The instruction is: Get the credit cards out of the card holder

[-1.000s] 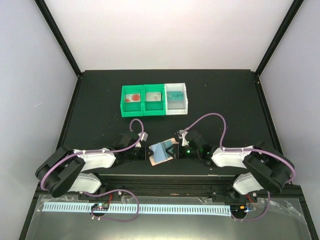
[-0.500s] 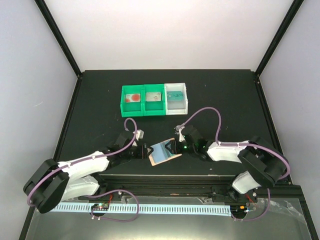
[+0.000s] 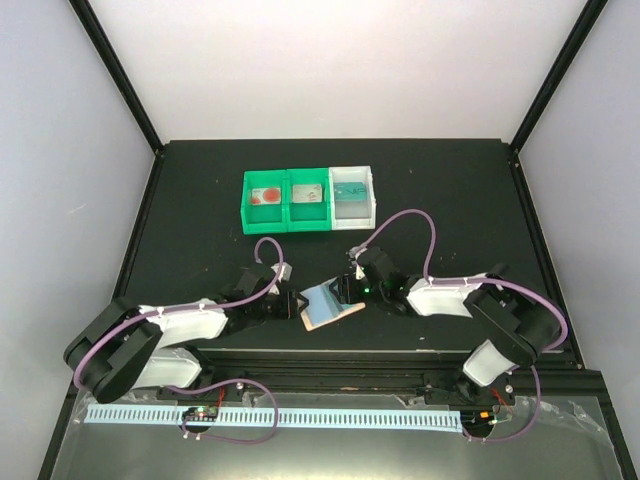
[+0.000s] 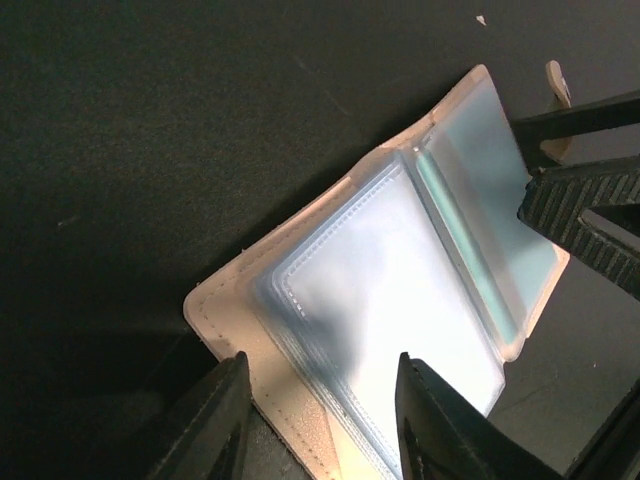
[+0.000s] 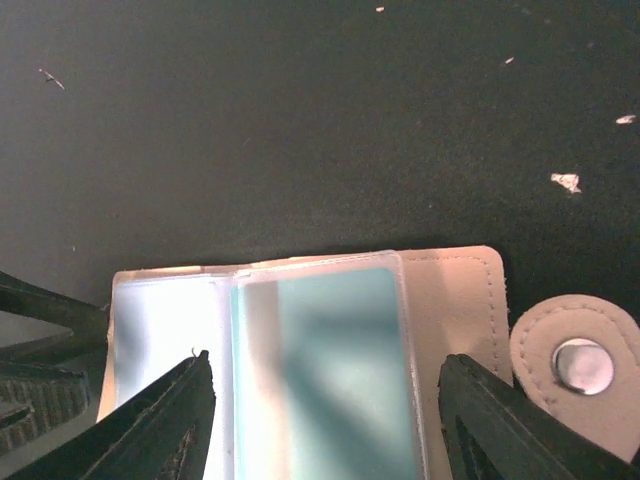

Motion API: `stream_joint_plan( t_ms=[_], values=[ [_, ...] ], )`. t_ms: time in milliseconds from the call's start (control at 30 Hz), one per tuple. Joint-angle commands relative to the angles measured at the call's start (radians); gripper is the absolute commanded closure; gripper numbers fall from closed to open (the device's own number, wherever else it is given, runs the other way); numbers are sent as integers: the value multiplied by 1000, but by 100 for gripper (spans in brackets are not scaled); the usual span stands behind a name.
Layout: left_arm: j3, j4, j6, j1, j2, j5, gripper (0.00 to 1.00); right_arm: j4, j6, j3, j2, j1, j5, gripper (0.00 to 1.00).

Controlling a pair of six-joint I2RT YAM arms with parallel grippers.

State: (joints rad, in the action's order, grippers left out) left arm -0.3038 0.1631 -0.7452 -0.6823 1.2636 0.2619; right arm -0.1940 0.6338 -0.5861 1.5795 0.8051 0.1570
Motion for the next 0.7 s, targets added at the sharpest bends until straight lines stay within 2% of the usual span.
stream_joint_plan(
  t_ms=[0,167,667],
  values=[
    [15,35,-12,-7,48,29,61,-7,24,20,44,-5,48,38],
    [19,39,-12,-8,39,20,70,-58,61,30,23,-4,127,38],
    [23,47,-21,-10,23,23,72,-51,90,41,-100,-5,214,38]
  ],
)
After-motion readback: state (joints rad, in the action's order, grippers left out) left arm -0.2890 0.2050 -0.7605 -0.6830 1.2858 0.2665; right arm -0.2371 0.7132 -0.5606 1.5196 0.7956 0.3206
